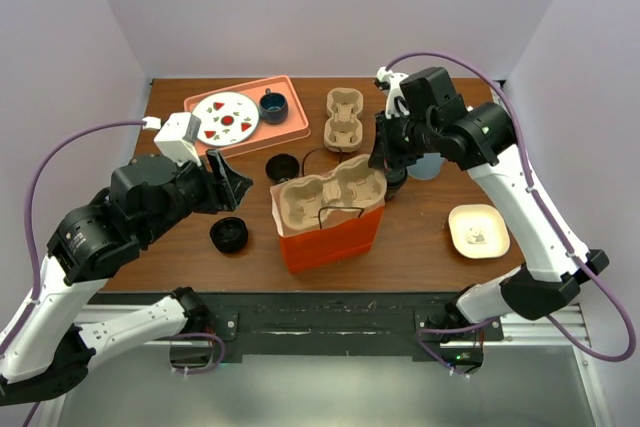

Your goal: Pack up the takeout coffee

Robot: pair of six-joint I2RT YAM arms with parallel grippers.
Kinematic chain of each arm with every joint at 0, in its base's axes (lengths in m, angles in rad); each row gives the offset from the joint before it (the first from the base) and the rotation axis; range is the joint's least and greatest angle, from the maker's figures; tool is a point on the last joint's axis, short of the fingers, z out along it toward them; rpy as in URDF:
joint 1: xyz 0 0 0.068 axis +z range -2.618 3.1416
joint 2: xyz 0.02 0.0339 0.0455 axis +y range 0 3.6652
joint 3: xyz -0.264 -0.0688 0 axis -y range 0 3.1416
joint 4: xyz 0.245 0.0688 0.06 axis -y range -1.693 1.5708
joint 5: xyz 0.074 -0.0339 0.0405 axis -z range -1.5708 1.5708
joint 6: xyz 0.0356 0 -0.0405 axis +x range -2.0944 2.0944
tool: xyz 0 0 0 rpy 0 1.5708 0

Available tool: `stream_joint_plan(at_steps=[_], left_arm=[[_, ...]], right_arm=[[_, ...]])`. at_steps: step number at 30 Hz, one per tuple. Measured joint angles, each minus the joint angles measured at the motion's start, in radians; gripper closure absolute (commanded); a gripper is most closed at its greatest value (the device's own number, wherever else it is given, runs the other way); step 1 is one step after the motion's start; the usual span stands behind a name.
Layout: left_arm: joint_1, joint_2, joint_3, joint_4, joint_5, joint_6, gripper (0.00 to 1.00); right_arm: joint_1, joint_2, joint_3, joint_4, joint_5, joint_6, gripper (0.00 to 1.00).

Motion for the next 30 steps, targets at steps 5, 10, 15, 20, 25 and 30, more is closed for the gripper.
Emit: stream_joint_plan(at_steps=[5,10,15,20,25,30], left_arm=[[0.000,-0.001,0.000,0.000,0.000,0.000,0.39],[0.000,-0.003,0.000,0.000,0.001,0.000,0.39],[0.000,-0.007,-0.002,0.000,0.001,0.000,0.39],[0.000,-0.016,-0.002,0.000,0.000,0.000,0.39],[0.000,-0.025,-0.004,-0.001,0.000,0.000,0.39],[0.000,-0.026,-0.004,-0.001,0.000,0.000,0.39]], right_arm=[[-0.011,0.000,0.004,0.003,-0.028,0.016,1.00],[-0.012,-0.008,-0.016,0.024,-0.058,0.036,1.00],[-0.012,-0.019,-0.071,0.050,-0.069,0.055,1.00],[-0.012,-0.021,-0.114,0.067,-0.066,0.063,1.00],[-0.012,-0.035,-0.176,0.115,-0.066,0.063,1.00],[-0.012,-0.053,-0.214,0.164,-0.069,0.062,1.00]])
